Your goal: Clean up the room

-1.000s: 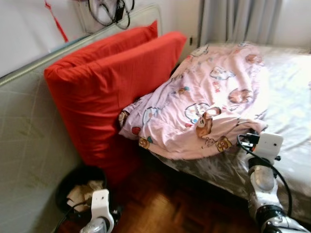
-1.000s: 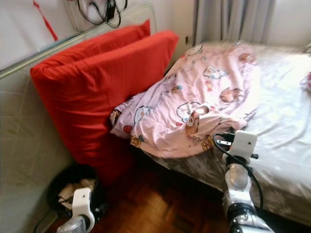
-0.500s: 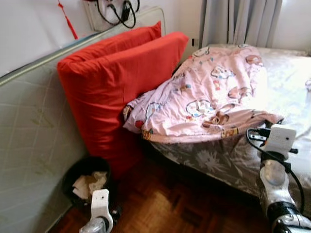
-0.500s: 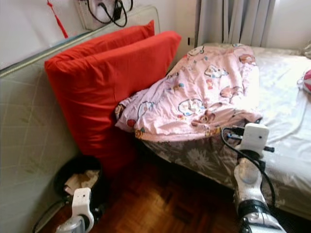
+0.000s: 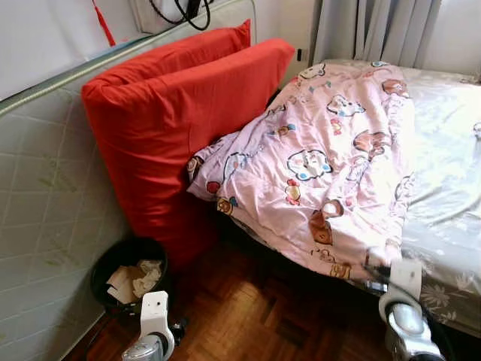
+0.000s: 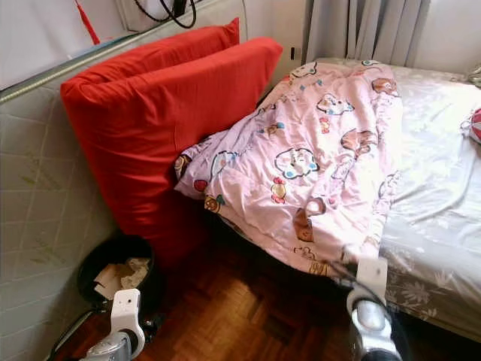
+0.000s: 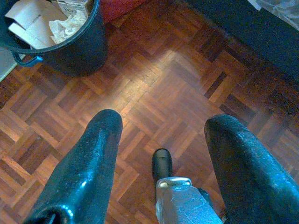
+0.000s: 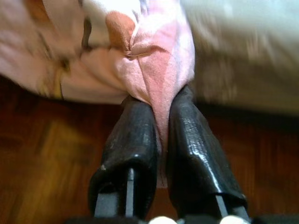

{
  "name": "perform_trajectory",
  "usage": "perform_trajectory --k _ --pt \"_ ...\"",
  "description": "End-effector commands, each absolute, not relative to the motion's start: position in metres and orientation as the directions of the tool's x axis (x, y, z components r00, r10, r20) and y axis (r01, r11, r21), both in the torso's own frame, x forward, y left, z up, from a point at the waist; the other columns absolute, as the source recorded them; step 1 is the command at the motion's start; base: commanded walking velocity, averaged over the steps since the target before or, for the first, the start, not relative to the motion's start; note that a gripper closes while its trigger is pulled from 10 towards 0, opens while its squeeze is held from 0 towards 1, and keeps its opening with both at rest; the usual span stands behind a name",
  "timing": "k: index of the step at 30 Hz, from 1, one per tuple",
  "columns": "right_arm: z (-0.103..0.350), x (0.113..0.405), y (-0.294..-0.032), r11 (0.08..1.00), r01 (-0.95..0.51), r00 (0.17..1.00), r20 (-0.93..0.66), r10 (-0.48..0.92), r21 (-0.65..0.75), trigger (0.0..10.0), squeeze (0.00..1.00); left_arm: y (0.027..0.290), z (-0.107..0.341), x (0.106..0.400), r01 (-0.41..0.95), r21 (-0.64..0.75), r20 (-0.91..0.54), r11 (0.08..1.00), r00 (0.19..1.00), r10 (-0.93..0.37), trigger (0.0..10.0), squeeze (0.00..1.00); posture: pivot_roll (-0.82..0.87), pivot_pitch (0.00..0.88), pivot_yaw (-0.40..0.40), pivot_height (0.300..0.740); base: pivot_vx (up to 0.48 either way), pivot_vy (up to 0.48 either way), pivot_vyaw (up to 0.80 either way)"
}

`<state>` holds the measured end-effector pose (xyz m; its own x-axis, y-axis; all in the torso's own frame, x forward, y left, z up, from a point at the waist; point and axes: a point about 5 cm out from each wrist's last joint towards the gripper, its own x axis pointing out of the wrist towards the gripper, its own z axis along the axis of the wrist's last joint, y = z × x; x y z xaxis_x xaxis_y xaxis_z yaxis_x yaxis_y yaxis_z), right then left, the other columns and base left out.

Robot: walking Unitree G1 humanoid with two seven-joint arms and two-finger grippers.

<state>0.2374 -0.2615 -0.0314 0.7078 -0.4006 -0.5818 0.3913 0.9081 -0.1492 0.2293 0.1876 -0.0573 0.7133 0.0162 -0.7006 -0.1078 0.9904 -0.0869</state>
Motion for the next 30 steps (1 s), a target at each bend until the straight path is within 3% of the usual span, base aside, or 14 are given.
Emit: perform_trajectory --k 1,6,13,14,15,16,30 --pt "-0.040 0.227 -0.262 0.893 0.431 0.659 -0.630 -0.412 -0.133 10.0 0.00 0.193 -0.057 0.229 -0.114 -0.071 -0.706 0.991 0.707 0.031 10.0 0.00 -0.05 0.000 0.094 0.740 0.000 0.000 0.00" --pt "-0.055 0.202 -0.264 0.885 0.435 0.576 -0.703 -0.416 -0.167 10.0 0.00 0.193 -0.057 0.229 -0.109 -0.067 -0.707 0.992 0.707 0.030 10.0 0.00 -0.05 0.000 0.094 0.740 0.000 0.000 0.00" --pt "-0.061 0.193 -0.262 0.878 0.456 0.558 -0.722 -0.410 -0.146 10.0 0.00 0.194 -0.057 0.230 -0.107 -0.064 -0.708 0.992 0.706 0.030 10.0 0.00 -0.05 0.000 0.100 0.740 0.000 0.000 0.00" --pt "-0.061 0.193 -0.262 0.882 0.449 0.562 -0.721 -0.406 -0.146 10.0 0.82 0.194 -0.057 0.230 -0.107 -0.064 -0.708 0.992 0.706 0.031 10.0 0.00 -0.06 0.000 0.100 0.740 0.000 0.000 0.00" --pt "-0.061 0.194 -0.261 0.883 0.446 0.564 -0.721 -0.404 -0.146 10.0 0.82 0.194 -0.057 0.230 -0.107 -0.064 -0.708 0.992 0.706 0.031 10.0 0.00 -0.06 0.000 0.100 0.740 0.000 0.000 0.00" --pt "-0.061 0.194 -0.261 0.883 0.446 0.564 -0.721 -0.404 -0.146 10.0 1.00 0.194 -0.057 0.230 -0.107 -0.064 -0.708 0.992 0.706 0.031 10.0 0.00 -0.06 0.000 0.100 0.740 0.000 0.000 0.00" --pt "-0.059 0.190 -0.273 0.845 0.497 0.523 -0.708 -0.475 -0.199 10.0 1.00 0.194 -0.057 0.229 -0.111 -0.065 -0.708 0.992 0.706 0.032 10.0 0.00 -0.05 0.000 0.098 0.740 0.000 0.000 0.00"
